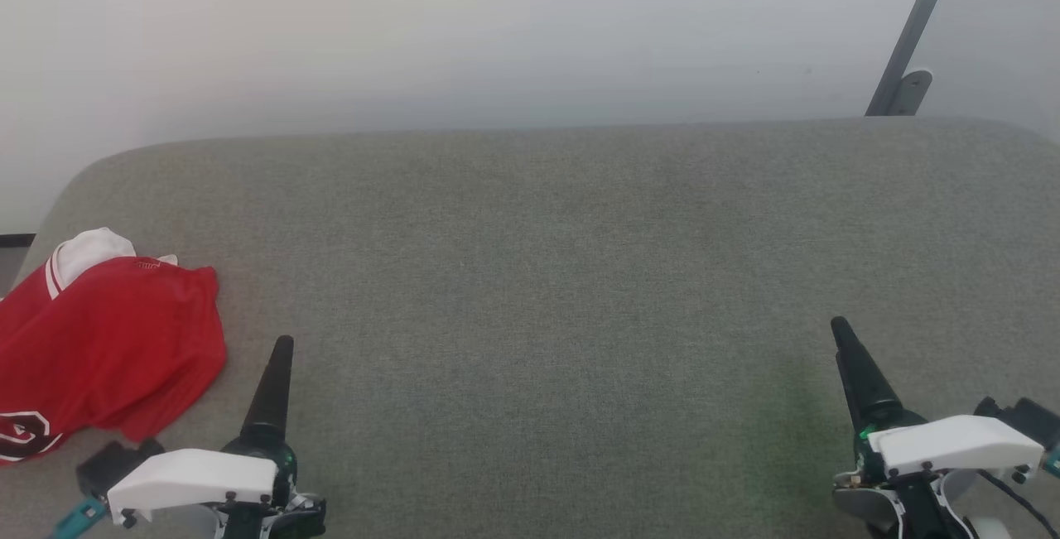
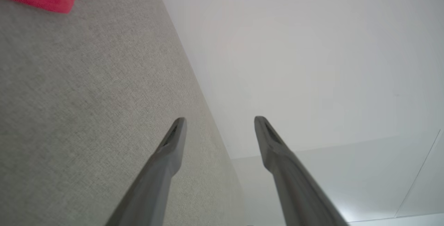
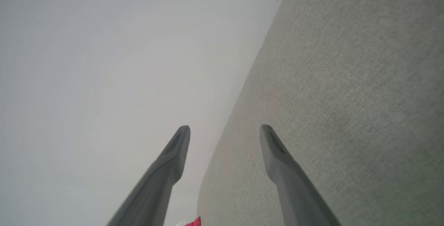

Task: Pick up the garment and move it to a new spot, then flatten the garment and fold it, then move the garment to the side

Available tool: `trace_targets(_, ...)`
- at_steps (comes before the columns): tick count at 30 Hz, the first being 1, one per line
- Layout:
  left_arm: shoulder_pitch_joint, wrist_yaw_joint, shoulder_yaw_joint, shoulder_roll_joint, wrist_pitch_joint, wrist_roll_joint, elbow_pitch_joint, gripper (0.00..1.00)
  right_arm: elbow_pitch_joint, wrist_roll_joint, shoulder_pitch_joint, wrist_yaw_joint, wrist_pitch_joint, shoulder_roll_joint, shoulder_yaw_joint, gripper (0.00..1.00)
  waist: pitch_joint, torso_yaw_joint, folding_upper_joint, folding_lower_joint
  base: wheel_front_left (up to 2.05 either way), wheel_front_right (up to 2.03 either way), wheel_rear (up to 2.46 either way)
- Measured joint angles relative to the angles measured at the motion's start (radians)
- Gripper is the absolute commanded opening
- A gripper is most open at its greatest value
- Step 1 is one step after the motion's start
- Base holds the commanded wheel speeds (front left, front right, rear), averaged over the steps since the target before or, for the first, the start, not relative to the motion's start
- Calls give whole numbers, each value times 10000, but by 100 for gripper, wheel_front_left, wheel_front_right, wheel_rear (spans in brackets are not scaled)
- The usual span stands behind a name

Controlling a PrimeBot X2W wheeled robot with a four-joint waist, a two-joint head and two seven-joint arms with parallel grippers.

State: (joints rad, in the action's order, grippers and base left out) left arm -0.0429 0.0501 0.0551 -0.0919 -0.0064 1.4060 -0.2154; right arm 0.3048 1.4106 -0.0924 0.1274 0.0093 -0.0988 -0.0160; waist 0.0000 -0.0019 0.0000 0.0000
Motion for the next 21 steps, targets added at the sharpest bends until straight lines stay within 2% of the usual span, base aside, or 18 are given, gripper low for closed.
trace_targets(8,0,-290,-98,-297,-318,-1559,71,100,278,-1622,-272,0,-94,-299,127,100,-33,-10,0,0,0,0,0)
trace_targets(21,0,-263,-140,-686,-759,-4249,107,100,288,-3948,-547,2,104,-640,35,100,-114,-27,0,0,0,0,0)
